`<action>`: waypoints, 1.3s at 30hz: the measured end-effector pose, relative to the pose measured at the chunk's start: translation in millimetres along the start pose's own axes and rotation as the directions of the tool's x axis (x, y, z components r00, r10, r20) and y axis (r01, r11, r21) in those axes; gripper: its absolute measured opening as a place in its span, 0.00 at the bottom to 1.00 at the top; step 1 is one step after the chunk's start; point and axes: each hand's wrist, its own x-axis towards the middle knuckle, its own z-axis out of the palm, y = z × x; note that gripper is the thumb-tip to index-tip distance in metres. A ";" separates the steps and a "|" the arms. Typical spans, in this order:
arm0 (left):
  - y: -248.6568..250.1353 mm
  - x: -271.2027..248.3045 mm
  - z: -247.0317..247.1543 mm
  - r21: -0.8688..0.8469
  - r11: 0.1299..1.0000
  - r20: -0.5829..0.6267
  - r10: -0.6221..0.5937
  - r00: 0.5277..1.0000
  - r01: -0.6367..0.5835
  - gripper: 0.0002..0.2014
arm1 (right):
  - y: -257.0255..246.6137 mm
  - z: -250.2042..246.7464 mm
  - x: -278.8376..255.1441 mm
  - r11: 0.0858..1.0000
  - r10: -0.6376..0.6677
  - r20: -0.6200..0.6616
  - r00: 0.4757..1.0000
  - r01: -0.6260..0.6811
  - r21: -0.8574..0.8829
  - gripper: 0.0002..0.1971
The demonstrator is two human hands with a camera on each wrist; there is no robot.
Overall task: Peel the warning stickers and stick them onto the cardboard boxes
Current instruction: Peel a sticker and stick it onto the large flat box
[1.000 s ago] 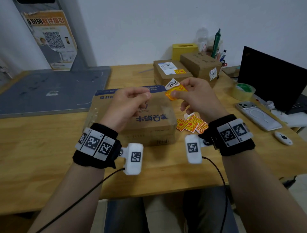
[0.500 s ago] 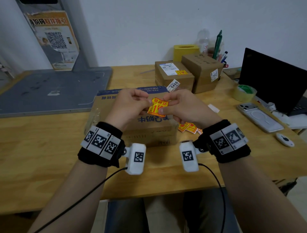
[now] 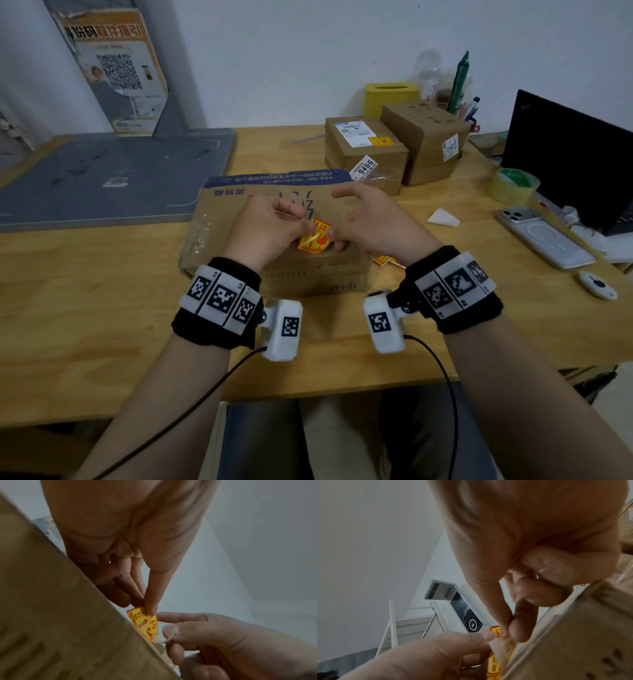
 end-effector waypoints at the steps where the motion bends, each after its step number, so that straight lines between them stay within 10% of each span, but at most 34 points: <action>1: -0.2 -0.1 -0.2 -0.016 1.000 0.003 -0.006 1.000 0.006 0.09 | 1.0 1.3 1.3 1.000 -0.001 -0.003 1.000 0.001 -0.013 0.34; 9: 6.4 -3.7 -5.7 -0.188 0.982 -0.005 -0.034 0.999 0.033 0.07 | 6.1 0.3 2.1 1.000 -0.018 -0.043 0.999 0.018 -0.012 0.31; 39: 1.9 5.1 -2.8 0.078 0.996 0.114 -0.059 0.992 0.051 0.12 | 8.3 1.7 10.8 0.996 0.041 -0.003 0.999 -0.041 -0.083 0.30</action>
